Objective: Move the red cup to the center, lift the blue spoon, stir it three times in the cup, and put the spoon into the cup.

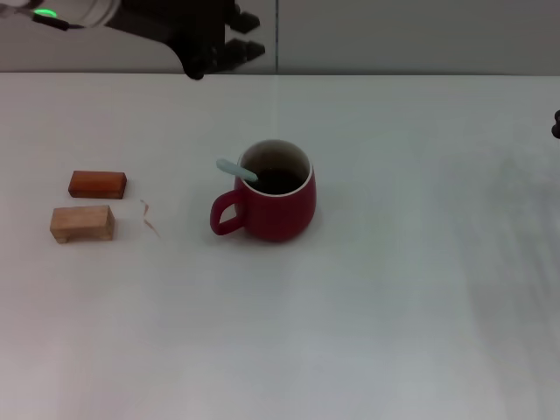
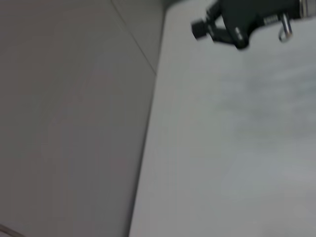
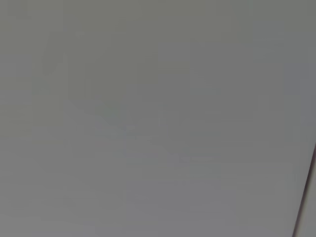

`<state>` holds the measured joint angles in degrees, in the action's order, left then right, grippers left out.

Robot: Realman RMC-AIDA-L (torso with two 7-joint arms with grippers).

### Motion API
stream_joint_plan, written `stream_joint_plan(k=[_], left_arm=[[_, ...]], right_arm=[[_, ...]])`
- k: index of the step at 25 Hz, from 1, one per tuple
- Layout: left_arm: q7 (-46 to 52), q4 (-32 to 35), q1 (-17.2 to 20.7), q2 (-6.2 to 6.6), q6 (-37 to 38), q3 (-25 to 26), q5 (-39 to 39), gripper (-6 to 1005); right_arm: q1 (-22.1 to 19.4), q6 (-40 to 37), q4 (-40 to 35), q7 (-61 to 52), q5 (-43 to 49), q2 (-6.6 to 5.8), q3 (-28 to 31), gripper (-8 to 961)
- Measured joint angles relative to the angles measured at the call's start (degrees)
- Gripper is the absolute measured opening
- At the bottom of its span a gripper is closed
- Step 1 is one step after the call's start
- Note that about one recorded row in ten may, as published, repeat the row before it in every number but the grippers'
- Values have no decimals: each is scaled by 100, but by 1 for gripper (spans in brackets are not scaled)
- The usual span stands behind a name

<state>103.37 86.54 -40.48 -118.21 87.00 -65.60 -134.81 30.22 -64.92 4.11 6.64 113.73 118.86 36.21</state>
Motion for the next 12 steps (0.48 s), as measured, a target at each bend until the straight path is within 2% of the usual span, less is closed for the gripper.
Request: stream_joint_plan(k=[5,12], left_arm=[[-684,-522,218,30,-239,1329,1675,252],[-1638,-2310,285,62,-432,3135,3779,252]], right_arm=[[1,5,-13,-13,0,-7,3,29],[2,6,-55,-16,-11,-20,43,30]])
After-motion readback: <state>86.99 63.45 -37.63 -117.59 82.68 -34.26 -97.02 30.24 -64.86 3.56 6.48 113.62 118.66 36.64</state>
